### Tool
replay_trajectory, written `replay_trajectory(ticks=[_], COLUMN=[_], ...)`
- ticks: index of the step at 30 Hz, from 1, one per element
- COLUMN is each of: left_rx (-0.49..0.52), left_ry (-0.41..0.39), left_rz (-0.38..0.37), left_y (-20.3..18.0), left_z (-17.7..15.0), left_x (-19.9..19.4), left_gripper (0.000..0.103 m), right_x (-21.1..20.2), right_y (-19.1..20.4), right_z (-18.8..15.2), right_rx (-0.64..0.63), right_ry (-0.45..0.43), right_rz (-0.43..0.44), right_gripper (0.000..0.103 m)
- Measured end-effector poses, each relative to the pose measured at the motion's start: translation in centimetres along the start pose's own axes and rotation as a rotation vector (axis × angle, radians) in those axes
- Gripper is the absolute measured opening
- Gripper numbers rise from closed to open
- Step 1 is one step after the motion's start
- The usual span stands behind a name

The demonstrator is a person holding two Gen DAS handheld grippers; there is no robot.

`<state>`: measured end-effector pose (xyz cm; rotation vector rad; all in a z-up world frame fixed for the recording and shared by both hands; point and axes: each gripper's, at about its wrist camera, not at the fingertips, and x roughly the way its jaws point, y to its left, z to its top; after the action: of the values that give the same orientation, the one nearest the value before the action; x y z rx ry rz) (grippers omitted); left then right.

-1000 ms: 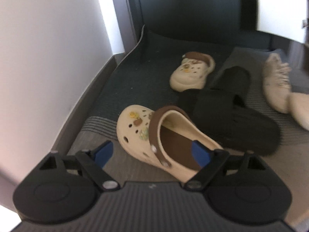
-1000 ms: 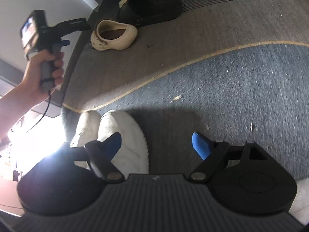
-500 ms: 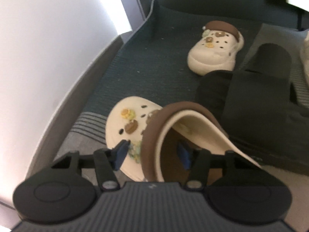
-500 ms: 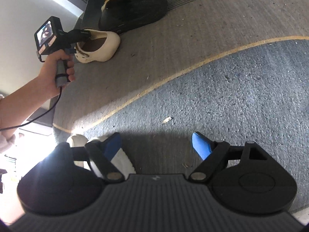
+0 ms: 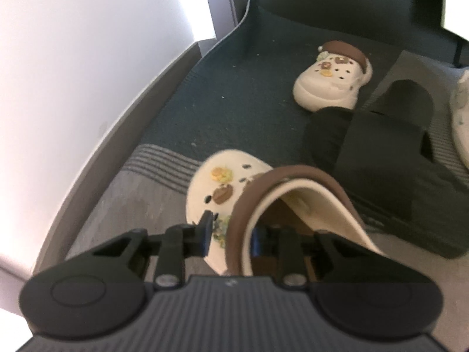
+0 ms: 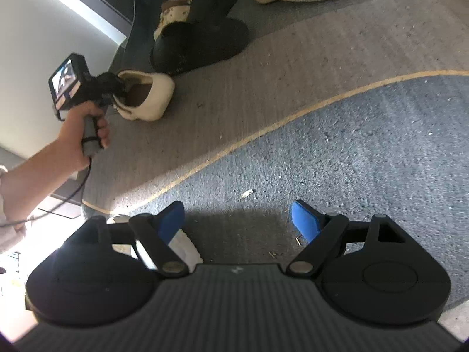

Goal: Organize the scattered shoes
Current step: 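Lift the beige clog with the left gripper toward the right gripper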

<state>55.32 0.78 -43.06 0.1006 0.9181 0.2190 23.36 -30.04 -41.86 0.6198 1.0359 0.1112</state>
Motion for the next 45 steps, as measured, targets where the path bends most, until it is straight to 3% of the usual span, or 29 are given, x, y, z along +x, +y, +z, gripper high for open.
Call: replay_trajectory(ticks=[12,19,23,29,35,40,45], left_rx=[0.051,0.13,0.16,0.193,0.202,0.285,0.384], left_ry=[-0.019,-0.065,-0.051,-0.032,0.037,0.011,-0.037], left_rz=[-0.169,-0.247,-0.272,-0.279,-0.261,-0.248,-0.287], left_y=[-2.9,-6.1,-7.8,-9.5,-11.8,-13.5,-14.4], left_z=[-4.9,-9.0,-11.8,-16.7,-21.2,-24.4,-26.3], left_x=[-10.2,-16.9,-18.7,-20.6,-20.7,-21.2,-22.0], left_gripper=[0.025,0.024,0.024,0.024,0.025,0.031,0.039], right_x=[-5.3,-9.2,-11.4,-12.2,-11.8,-11.3,-11.0], right_y=[-0.1,-2.2,-4.3,-6.4,-7.4,-7.3,-7.1], right_z=[-2.1,-2.7,-3.0,-4.2,-5.3,-5.5,-5.7], right_rx=[0.016,0.064,0.101,0.124,0.125,0.116,0.086], right_ry=[-0.082,-0.188,-0.255,-0.267,-0.248,-0.248,-0.249], right_rz=[-0.032,-0.071,-0.116,-0.152,-0.185,-0.195,-0.196], right_gripper=[0.083,0.083,0.083,0.083,0.083,0.083,0.083])
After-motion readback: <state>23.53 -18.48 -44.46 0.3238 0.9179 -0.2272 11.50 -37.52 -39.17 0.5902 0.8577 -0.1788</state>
